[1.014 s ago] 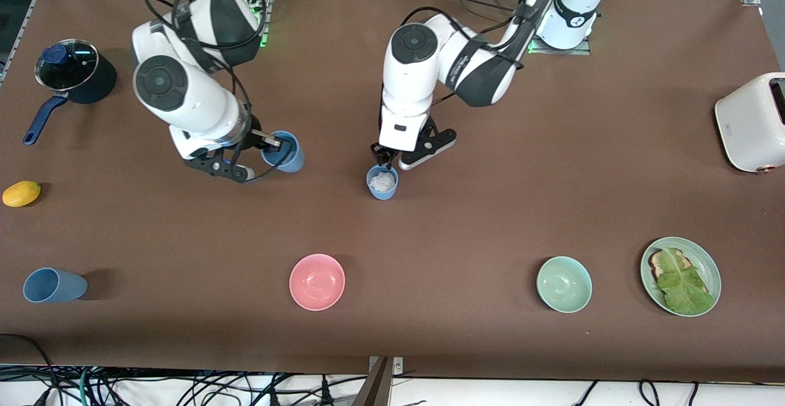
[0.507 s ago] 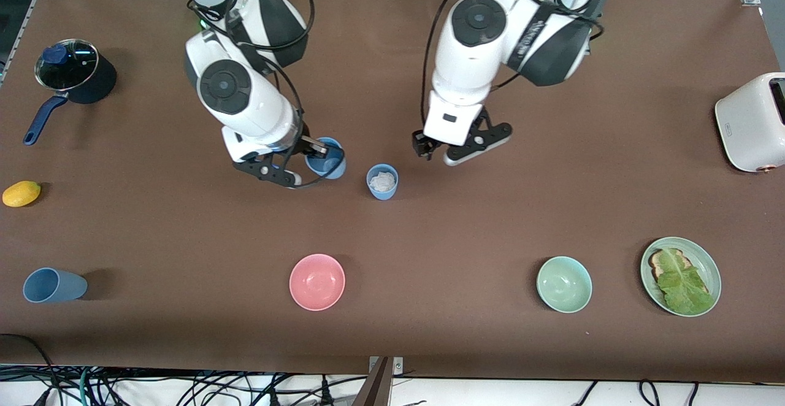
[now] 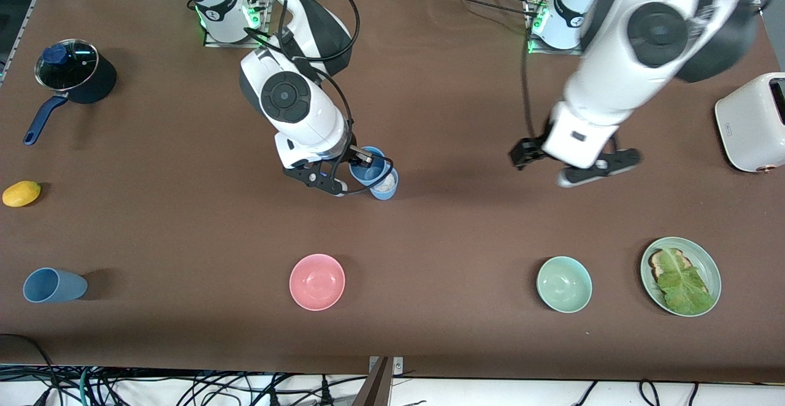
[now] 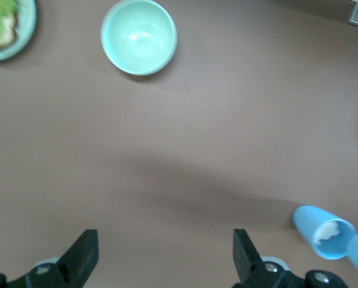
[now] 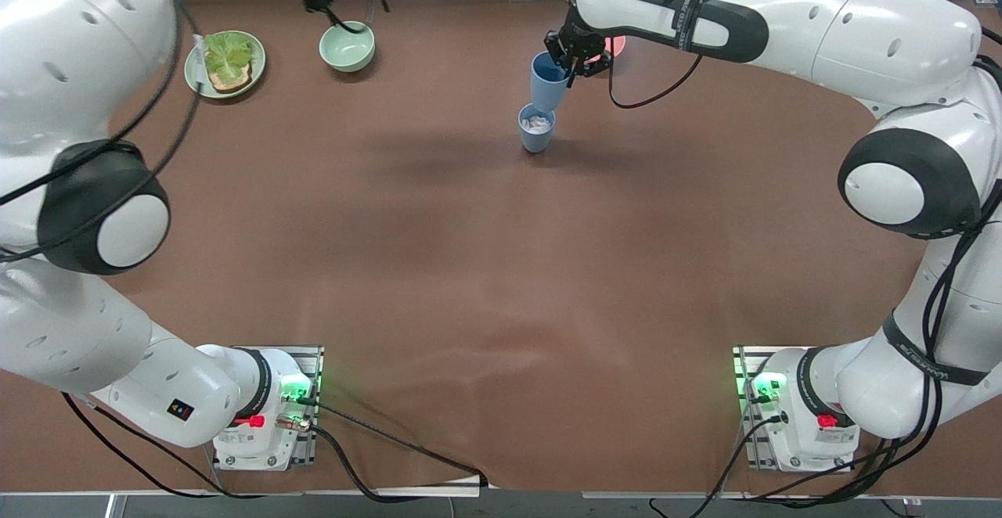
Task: Stack blue cups with both arms
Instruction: 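Lift the blue cup over the tissue cup while the left gripper withdraws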
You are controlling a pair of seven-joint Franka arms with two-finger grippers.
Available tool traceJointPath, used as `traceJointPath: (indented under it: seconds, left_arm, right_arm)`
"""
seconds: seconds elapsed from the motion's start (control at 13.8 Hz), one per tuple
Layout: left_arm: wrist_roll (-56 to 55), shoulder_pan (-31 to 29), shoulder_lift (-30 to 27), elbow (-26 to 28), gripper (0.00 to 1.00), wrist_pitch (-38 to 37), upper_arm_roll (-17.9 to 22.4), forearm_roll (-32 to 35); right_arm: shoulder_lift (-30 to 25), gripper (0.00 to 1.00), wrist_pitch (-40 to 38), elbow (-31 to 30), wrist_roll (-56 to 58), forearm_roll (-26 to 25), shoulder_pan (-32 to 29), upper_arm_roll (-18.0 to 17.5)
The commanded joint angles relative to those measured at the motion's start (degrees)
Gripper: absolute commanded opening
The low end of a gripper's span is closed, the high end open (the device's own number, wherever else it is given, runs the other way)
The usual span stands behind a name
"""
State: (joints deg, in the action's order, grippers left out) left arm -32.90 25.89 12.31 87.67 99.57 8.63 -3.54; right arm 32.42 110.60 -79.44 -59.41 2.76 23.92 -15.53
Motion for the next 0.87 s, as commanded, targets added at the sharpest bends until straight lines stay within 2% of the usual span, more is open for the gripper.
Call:
traceJointPath:
  seconds: [0.0, 0.43, 0.8]
  left_arm:
    - [10.9, -4.9, -2.9, 0.9, 1.00, -2.4, 0.5, 1.4]
    - [26.5, -15.3, -4.0, 0.0, 1.00, -3.2, 0.7, 1.3]
    - [29.4, -19.5, -4.9, -3.2, 1.00, -3.2, 0.6, 1.0]
  right_arm:
    - [2.1, 0.00, 0.2, 2.2, -1.4, -1.2, 1.8, 0.3]
    - [3.4, 0.00, 0.9, 2.2, -1.2, -2.8, 2.6, 0.3]
    - [4.0, 0.00, 1.1, 2.2, -1.1, -4.0, 2.7, 0.3]
